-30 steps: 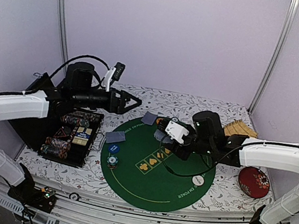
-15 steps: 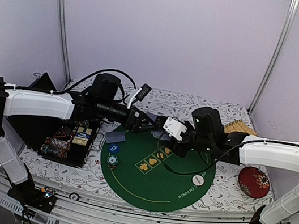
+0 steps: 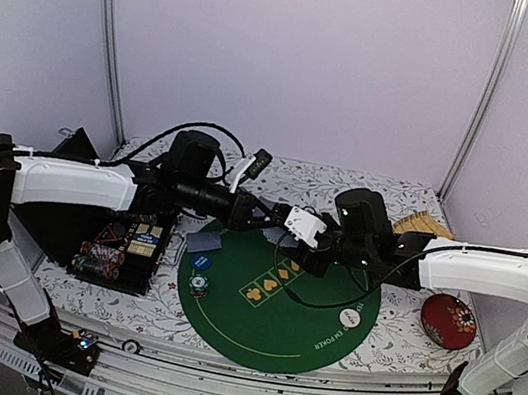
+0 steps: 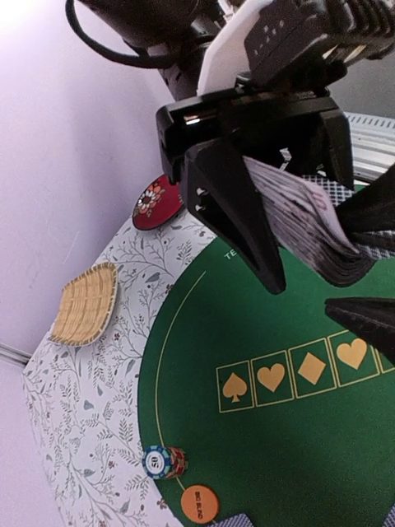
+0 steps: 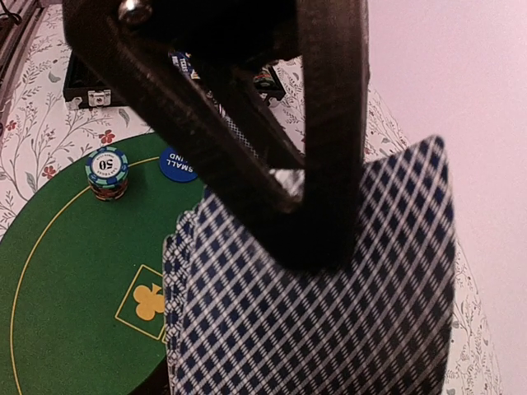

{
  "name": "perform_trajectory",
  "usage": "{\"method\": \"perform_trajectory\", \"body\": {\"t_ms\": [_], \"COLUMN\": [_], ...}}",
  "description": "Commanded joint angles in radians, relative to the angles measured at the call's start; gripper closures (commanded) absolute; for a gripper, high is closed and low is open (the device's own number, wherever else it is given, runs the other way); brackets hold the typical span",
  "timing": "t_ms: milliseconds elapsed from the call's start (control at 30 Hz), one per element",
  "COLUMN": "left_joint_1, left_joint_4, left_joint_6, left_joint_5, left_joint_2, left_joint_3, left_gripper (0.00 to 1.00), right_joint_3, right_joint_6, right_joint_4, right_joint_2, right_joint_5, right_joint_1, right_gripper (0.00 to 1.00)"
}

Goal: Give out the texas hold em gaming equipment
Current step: Pick up the poker card from the face-down deck piles.

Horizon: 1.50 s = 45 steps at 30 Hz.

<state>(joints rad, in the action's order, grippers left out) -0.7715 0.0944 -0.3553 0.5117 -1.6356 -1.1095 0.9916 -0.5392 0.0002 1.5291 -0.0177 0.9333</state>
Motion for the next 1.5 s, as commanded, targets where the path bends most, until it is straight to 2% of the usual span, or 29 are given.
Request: {"method": "perform_trajectory", "body": {"t_ms": [0, 300, 433, 567, 767, 867, 1033, 1200, 1267, 1333, 1467], "left_joint_1": [0.0, 0.0, 0.0, 0.001, 0.025, 0.069, 0.132, 0.147, 0.185, 0.23, 0.232], "left_joint_4": [-0.016, -0.055, -0.068, -0.084, -0.09, -0.073, 0.041, 0.094, 0.171, 0.298, 0.471], "left_joint_6": [0.025, 0.054, 0.065, 0.072, 0.059, 0.023, -0.096, -0.159, -0.289, -0.436, -0.594], "left_joint_5": [-0.06, -0.085, -0.093, -0.101, -0.078, -0.022, 0.047, 0.099, 0.091, 0.034, -0.234], "left_joint_2": [0.046, 0.076, 0.093, 0.108, 0.162, 0.201, 0.246, 0.209, 0.203, 0.202, 0.13], "left_joint_3": [0.015, 0.013, 0.014, 0.016, 0.037, 0.057, 0.116, 0.127, 0.165, 0.23, 0.266], "left_gripper": [0.7, 0.74, 0.83, 1.0, 1.0, 1.0, 1.0, 1.0, 1.0, 1.0, 1.0], "right_joint_3": [0.01, 0.005, 0.003, 0.005, -0.004, -0.014, -0.021, -0.023, -0.02, -0.021, -0.023], "right_joint_6": [-0.004, -0.005, -0.004, -0.004, -0.001, 0.013, 0.033, 0.049, 0.058, 0.071, 0.116], "right_joint_4": [0.03, 0.027, 0.025, 0.025, 0.019, 0.02, 0.025, 0.035, 0.029, 0.021, 0.02], "right_joint_2": [-0.007, -0.015, -0.012, -0.013, -0.017, -0.025, -0.029, -0.033, -0.035, -0.037, -0.039], "right_joint_5": [-0.01, -0.005, -0.003, 0.002, 0.019, 0.019, 0.029, 0.021, 0.031, 0.047, 0.077], "right_joint_1": [0.004, 0.005, 0.005, 0.005, -0.004, -0.015, -0.03, -0.032, -0.036, -0.038, -0.04], "right_gripper": [0.51, 0.51, 0.52, 0.52, 0.52, 0.53, 0.54, 0.54, 0.54, 0.54, 0.55]}}
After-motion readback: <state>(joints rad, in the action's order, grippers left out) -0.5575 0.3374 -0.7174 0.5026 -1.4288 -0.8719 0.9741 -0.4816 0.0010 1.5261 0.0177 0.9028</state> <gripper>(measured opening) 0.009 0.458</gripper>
